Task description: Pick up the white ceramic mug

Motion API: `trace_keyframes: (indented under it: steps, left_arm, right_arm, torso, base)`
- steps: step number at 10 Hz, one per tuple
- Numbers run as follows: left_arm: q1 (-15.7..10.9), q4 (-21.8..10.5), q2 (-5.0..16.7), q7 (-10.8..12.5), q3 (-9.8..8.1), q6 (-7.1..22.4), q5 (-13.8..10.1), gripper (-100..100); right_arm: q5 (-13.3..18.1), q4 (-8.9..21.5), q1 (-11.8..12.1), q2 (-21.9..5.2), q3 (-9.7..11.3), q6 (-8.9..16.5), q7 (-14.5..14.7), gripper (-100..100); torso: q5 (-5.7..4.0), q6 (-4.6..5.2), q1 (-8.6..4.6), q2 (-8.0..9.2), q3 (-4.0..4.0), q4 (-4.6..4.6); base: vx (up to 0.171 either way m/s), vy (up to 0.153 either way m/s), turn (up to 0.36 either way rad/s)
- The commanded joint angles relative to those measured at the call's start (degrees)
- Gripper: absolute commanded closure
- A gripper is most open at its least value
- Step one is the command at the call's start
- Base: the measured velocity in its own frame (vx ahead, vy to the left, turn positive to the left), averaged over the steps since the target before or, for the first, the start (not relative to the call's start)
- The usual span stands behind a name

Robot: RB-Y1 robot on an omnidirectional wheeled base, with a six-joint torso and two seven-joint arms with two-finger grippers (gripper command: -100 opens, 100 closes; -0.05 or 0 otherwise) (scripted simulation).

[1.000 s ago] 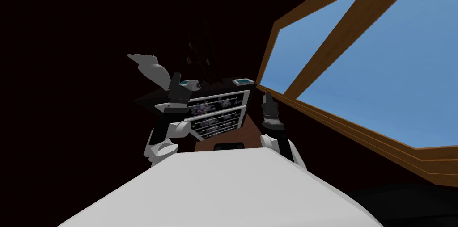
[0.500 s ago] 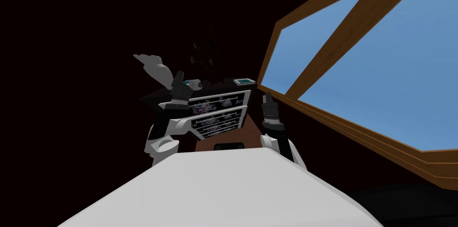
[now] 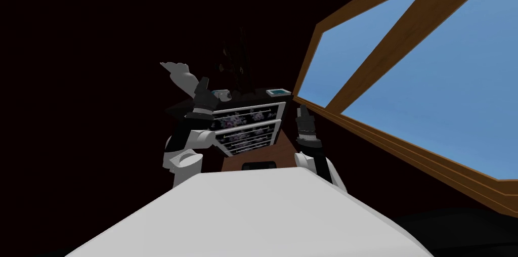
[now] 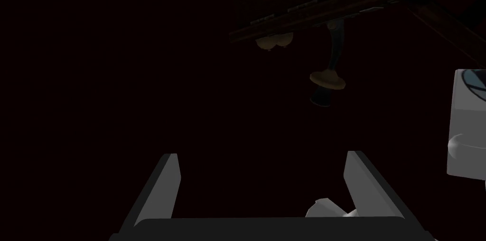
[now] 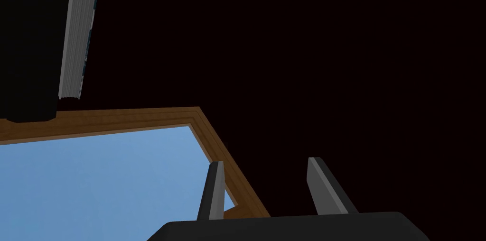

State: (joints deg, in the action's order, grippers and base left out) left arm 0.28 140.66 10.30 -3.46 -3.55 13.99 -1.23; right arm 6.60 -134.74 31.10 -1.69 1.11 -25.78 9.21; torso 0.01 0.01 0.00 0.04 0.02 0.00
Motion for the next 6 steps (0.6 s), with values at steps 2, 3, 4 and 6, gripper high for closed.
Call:
trace_keyframes:
  steps: [2,3,4,6]
  left_arm:
    - [-2.9,0.4,0.2,0.3,-0.64,4.6,0.3,-100]
    - [-2.9,0.4,0.2,0.3,-0.64,6.4,0.3,-100]
    - [-2.9,0.4,0.2,0.3,-0.64,7.5,0.3,-100]
    - [-5.4,0.6,0.3,0.6,-1.18,11.5,0.5,-100]
  right_arm:
    - [0.0,0.0,0.0,0.0,0.0,0.0,0.0,0]
    - [0.0,0.0,0.0,0.0,0.0,0.0,0.0,0]
    - [0.0,0.0,0.0,0.0,0.0,0.0,0.0,0]
    - [0.0,0.0,0.0,0.0,0.0,0.0,0.0,0]
  torso:
    - [0.0,0.0,-0.01,-0.01,0.0,0.0]
    - [0.0,-0.01,0.0,0.0,0.0,0.0]
    - [0.0,0.0,0.0,0.0,0.0,0.0]
    - [0.0,-0.01,0.0,-0.02,-0.01,0.0]
  base:
    - [-0.011,0.004,0.049]
    - [-0.012,0.003,0.057]
    - [0.0,0.0,0.0]
    - [-0.007,0.005,0.083]
